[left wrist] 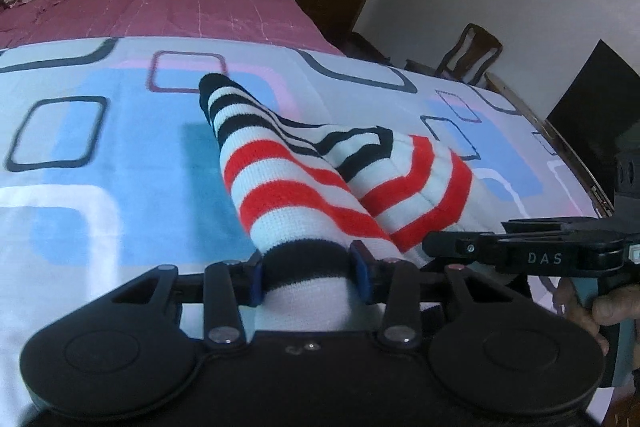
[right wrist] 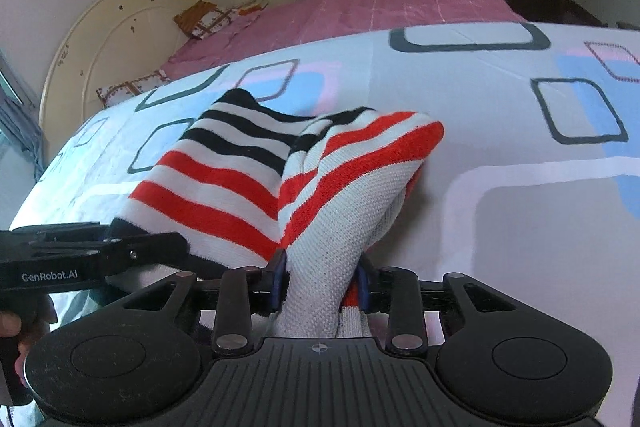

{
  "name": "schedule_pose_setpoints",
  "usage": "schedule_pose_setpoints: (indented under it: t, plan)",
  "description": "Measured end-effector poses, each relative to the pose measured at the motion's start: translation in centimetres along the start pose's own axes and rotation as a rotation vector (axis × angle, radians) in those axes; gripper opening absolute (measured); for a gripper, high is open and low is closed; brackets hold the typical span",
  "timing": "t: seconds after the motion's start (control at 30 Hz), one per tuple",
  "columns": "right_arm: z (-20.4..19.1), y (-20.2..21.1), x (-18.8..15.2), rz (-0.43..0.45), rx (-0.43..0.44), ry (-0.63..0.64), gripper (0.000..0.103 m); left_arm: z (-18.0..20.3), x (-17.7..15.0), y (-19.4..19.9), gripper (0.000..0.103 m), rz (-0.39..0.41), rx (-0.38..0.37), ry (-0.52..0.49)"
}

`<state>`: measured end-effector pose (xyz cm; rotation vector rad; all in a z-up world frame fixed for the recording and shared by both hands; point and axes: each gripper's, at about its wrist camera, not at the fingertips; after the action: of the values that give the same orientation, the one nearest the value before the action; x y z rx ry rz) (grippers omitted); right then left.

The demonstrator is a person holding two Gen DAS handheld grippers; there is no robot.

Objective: Fold small clothes

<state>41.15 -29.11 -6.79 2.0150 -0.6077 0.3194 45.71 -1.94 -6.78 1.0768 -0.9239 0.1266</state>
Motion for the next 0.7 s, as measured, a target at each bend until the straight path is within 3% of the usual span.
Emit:
schedule_pose_setpoints:
  t: [0.17, 0.47, 0.63, 0.7]
  plan:
    - [-6.5, -2.0, -1.7, -0.004, 0.015, 0.055, 0.033, -4.7, -2.2, 4.2, 0.04, 0.014, 0.029, 0.023]
    - [-18.7, -8.6, -5.0, -0.049, 0.125, 0.135, 0.033, -14.8, -7.0, 12.4, 0.04, 0.029, 0.116, 0.108]
    - [-21.5, -12.1, -6.4, -0.074, 0.12, 0.132, 0.033, -18.3, -9.0, 12.5, 0.042, 0.017, 0.111, 0.14]
    - [-20.9, -14.3, -7.1, -0.096, 0.051, 0.112, 0.033, -19.4, -10.5, 11.4, 0.048, -0.01, 0.116, 0.166]
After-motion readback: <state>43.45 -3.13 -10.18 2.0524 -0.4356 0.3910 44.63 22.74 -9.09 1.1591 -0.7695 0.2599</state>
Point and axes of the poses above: each gripper's, at about its wrist camera, not at the fingertips, and y roughly against the way its jaws point, z to its right, x to its top, and after that the axes turned 15 degrees about -y, right-handed
